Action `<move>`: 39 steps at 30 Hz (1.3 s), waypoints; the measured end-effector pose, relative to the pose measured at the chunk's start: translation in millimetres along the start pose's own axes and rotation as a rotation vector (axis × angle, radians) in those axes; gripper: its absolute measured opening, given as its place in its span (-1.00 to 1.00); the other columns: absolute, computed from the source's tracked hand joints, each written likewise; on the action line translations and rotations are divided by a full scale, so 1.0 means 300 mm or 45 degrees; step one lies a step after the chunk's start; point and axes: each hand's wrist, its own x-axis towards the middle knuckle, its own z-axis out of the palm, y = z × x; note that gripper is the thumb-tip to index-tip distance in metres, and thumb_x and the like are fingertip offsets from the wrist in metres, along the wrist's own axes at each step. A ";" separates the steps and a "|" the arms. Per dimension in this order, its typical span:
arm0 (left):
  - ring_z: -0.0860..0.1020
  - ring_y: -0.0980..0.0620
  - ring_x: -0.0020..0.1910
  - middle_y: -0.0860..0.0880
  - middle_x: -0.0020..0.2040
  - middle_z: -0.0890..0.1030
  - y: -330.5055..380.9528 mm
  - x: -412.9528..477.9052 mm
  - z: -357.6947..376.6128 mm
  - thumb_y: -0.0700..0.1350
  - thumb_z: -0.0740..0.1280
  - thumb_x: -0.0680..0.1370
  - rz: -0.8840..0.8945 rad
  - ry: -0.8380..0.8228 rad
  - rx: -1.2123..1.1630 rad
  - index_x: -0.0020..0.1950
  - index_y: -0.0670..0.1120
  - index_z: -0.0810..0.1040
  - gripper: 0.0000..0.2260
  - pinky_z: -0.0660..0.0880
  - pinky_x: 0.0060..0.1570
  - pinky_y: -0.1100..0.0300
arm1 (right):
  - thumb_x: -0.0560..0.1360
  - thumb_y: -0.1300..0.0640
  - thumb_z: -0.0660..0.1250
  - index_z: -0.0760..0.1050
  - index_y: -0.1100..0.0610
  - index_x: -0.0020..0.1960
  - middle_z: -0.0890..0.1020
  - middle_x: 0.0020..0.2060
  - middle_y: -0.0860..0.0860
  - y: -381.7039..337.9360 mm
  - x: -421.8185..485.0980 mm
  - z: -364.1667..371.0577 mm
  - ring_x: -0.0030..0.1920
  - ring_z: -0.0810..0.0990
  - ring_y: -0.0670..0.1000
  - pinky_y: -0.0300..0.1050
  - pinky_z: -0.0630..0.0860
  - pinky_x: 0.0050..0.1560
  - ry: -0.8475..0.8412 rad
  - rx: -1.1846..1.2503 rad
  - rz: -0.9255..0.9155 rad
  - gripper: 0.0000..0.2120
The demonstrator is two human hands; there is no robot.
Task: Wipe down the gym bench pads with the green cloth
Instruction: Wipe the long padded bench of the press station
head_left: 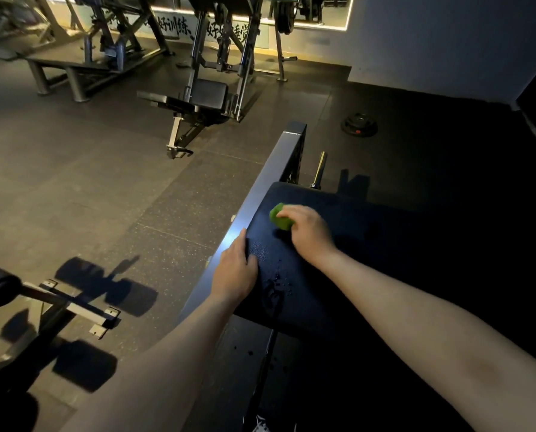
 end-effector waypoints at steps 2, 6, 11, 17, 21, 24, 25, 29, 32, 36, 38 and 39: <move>0.47 -0.19 0.32 -0.11 0.36 0.53 0.002 -0.017 0.008 -0.15 0.23 0.59 0.039 0.048 -0.004 0.50 -0.12 0.34 -0.54 0.40 0.22 0.01 | 0.51 0.28 0.26 0.53 0.17 0.32 0.53 0.33 0.13 0.087 0.059 -0.031 0.40 0.39 0.19 -0.05 0.23 0.44 -0.080 -0.079 0.187 -0.62; 0.52 -0.19 0.16 -0.12 0.18 0.59 -0.007 -0.037 0.019 -0.14 0.26 0.57 0.055 0.120 0.065 0.32 -0.13 0.43 -0.68 0.37 0.07 0.04 | 0.56 0.00 0.30 0.41 0.09 0.36 0.52 0.28 0.10 0.165 0.070 -0.039 0.32 0.32 0.19 0.05 0.33 0.31 -0.166 -0.193 0.363 -0.59; 0.44 -0.19 0.34 -0.12 0.39 0.51 0.004 -0.076 0.036 -0.01 0.25 0.61 -0.080 0.163 0.206 0.46 -0.11 0.39 -0.57 0.33 0.32 -0.02 | 0.47 0.37 0.18 0.45 0.10 0.34 0.54 0.20 0.15 0.060 0.015 0.014 0.18 0.37 0.19 -0.04 0.32 0.18 -0.111 -0.210 0.195 -0.53; 0.36 -0.11 0.48 -0.05 0.52 0.40 0.022 -0.114 0.025 0.02 0.19 0.59 -0.168 0.102 0.161 0.54 0.05 0.36 -0.51 0.29 0.45 -0.06 | 0.48 0.33 0.20 0.53 0.09 0.27 0.62 0.13 0.10 -0.069 -0.140 0.067 0.05 0.45 0.20 -0.05 0.33 0.12 -0.260 -0.083 -0.189 -0.59; 0.52 -0.04 0.28 0.04 0.27 0.59 0.014 -0.140 0.012 -0.07 0.14 0.41 -0.141 0.113 -0.017 0.32 0.09 0.50 -0.52 0.43 0.28 -0.07 | 0.44 0.35 0.19 0.55 0.07 0.26 0.64 0.08 0.06 -0.095 -0.223 0.097 -0.02 0.44 0.15 -0.02 0.42 0.08 -0.354 0.039 -0.419 -0.55; 0.33 -0.07 0.51 -0.06 0.52 0.40 0.023 -0.147 0.016 -0.09 0.22 0.56 -0.174 0.106 0.066 0.54 -0.03 0.36 -0.49 0.25 0.48 -0.01 | 0.47 0.38 0.21 0.56 0.10 0.24 0.62 0.09 0.09 -0.035 -0.165 0.060 0.03 0.42 0.16 0.06 0.46 0.09 -0.319 -0.030 -0.446 -0.58; 0.29 -0.06 0.54 -0.07 0.56 0.34 0.026 -0.145 0.022 -0.11 0.26 0.59 -0.192 0.125 0.095 0.57 -0.05 0.32 -0.48 0.20 0.51 0.03 | 0.47 0.39 0.20 0.58 0.11 0.22 0.61 0.10 0.11 -0.006 -0.134 0.044 0.05 0.42 0.18 0.08 0.46 0.11 -0.259 -0.050 -0.387 -0.59; 0.25 -0.06 0.56 -0.06 0.59 0.28 0.020 -0.134 0.033 -0.10 0.26 0.62 -0.187 0.155 0.162 0.59 -0.01 0.29 -0.48 0.15 0.50 0.07 | 0.50 0.32 0.20 0.44 0.09 0.36 0.43 0.31 0.11 0.100 -0.015 -0.011 0.29 0.28 0.18 0.01 0.33 0.30 -0.192 -0.250 -0.038 -0.56; 0.23 -0.04 0.56 -0.01 0.60 0.26 0.017 -0.130 0.037 -0.07 0.25 0.62 -0.221 0.157 0.196 0.59 0.04 0.27 -0.48 0.14 0.48 0.03 | 0.60 0.00 0.20 0.25 0.10 0.46 0.33 0.33 0.11 0.115 -0.012 -0.018 0.34 0.22 0.16 0.05 0.23 0.37 -0.275 -0.385 0.023 -0.54; 0.23 -0.03 0.55 0.05 0.59 0.26 0.029 -0.131 0.041 -0.04 0.22 0.61 -0.273 0.157 0.179 0.60 0.09 0.24 -0.47 0.12 0.46 -0.02 | 0.55 0.22 0.21 0.26 0.12 0.42 0.37 0.26 0.14 0.066 -0.033 0.005 0.24 0.30 0.17 0.03 0.38 0.19 -0.270 -0.409 0.010 -0.55; 0.24 -0.05 0.54 0.04 0.59 0.27 0.029 -0.131 0.039 -0.04 0.21 0.61 -0.284 0.155 0.169 0.60 0.09 0.23 -0.46 0.12 0.46 -0.03 | 0.49 0.32 0.21 0.30 0.13 0.39 0.40 0.22 0.15 0.022 -0.063 0.028 0.20 0.32 0.17 0.02 0.42 0.11 -0.266 -0.398 -0.042 -0.53; 0.23 -0.05 0.54 0.03 0.59 0.26 0.030 -0.133 0.041 -0.04 0.21 0.61 -0.286 0.156 0.169 0.60 0.08 0.22 -0.46 0.11 0.46 -0.04 | 0.49 0.33 0.21 0.31 0.12 0.38 0.41 0.21 0.15 -0.002 -0.082 0.042 0.19 0.33 0.17 0.02 0.42 0.09 -0.273 -0.382 -0.084 -0.52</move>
